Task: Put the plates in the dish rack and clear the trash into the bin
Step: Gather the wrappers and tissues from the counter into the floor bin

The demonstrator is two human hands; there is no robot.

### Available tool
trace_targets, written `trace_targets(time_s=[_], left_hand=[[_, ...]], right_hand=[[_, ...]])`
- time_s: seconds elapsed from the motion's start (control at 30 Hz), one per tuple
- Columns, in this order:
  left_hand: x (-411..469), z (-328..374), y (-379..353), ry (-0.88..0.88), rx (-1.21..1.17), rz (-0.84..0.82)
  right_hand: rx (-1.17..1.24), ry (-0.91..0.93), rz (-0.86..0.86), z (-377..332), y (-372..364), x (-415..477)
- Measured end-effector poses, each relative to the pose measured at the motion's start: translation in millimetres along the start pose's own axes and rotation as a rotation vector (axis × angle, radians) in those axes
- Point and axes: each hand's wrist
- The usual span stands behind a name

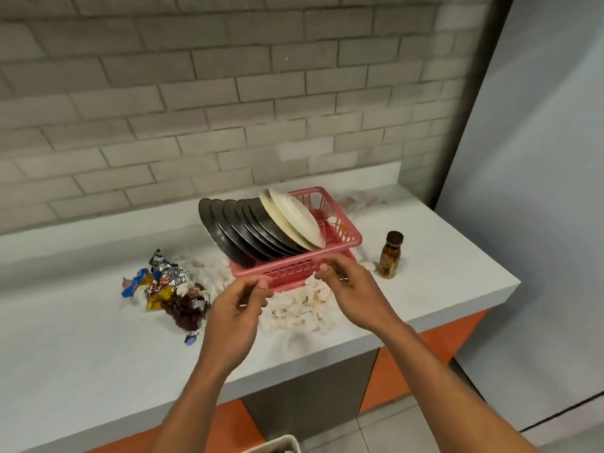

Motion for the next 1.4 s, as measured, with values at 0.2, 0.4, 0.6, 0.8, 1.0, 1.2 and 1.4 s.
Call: trace_targets(time_s=[0.2, 0.4, 0.6, 0.8, 1.0, 1.2, 1.4], left_hand=[[78, 24, -26, -0.074, 0.023, -0.105], [138, 40, -82, -0.142, 0.159, -0.274], [216, 39, -160, -0.108, 0.199, -0.326], [268, 32, -261, 0.167, 0.212, -0.351], [310, 9, -335, 0.493, 0.153, -0.325], [325, -17, -366, 0.741, 0.127, -0.207], [324, -50, -377, 0.891, 0.015, -0.080]], right_hand=[[-0.053, 0.028, 0.150, -9, 67, 54], [-0.159, -0.028, 0.238, 18, 133, 115], [-0.290, -0.084, 0.121, 77, 193, 201], [-0.288, -0.214, 0.044, 142, 234, 287], [-0.433, -0.273, -0.080, 184, 229, 365], [-0.607, -0.173, -0.179, 201, 201, 426], [-0.706, -0.127, -0.369, 216, 162, 461]])
Point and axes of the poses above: each hand's wrist, its own x-axis towards the middle knuckle, its own y-axis out of the back of the hand, z = x × y, and after that the axes turned 3 degrees about z, right-handed
